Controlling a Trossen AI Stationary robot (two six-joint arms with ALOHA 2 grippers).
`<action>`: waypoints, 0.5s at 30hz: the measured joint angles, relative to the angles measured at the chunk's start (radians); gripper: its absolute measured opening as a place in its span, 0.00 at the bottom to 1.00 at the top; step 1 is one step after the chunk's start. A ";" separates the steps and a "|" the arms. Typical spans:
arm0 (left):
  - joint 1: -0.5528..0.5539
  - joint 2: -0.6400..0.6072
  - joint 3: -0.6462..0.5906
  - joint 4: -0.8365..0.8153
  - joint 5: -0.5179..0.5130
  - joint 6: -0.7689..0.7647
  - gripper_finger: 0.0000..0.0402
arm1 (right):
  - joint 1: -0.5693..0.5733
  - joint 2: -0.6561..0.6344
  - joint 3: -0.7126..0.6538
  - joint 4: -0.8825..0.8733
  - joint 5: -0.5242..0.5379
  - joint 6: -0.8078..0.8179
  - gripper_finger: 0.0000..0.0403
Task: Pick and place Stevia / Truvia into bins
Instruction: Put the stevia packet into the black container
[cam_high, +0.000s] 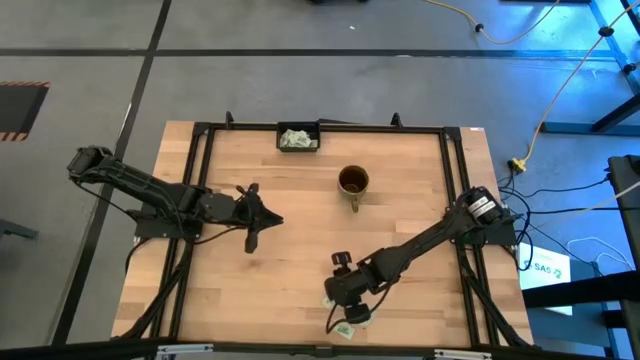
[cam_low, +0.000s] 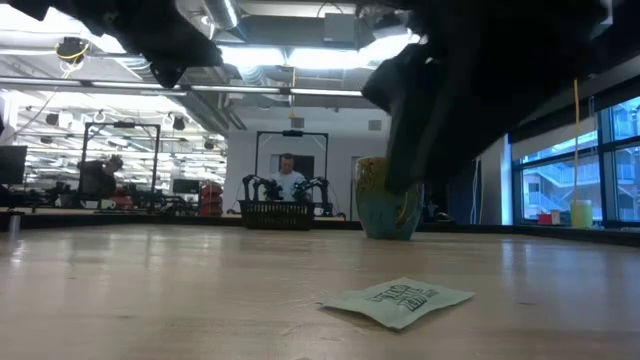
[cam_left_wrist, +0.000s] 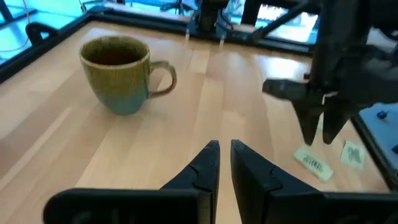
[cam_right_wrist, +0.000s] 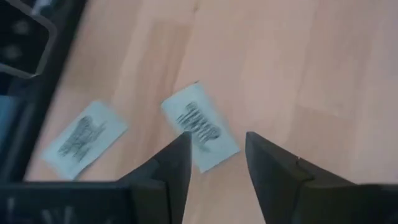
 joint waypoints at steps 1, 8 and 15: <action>0.000 0.000 0.001 -0.014 0.001 0.000 0.08 | 0.001 0.005 0.000 0.013 0.021 0.001 0.37; 0.000 0.000 0.001 -0.052 0.000 0.000 0.08 | 0.002 0.035 0.000 0.034 0.049 -0.001 0.29; 0.000 0.000 0.001 -0.060 0.000 0.000 0.08 | 0.007 0.057 0.000 0.039 0.044 0.000 0.25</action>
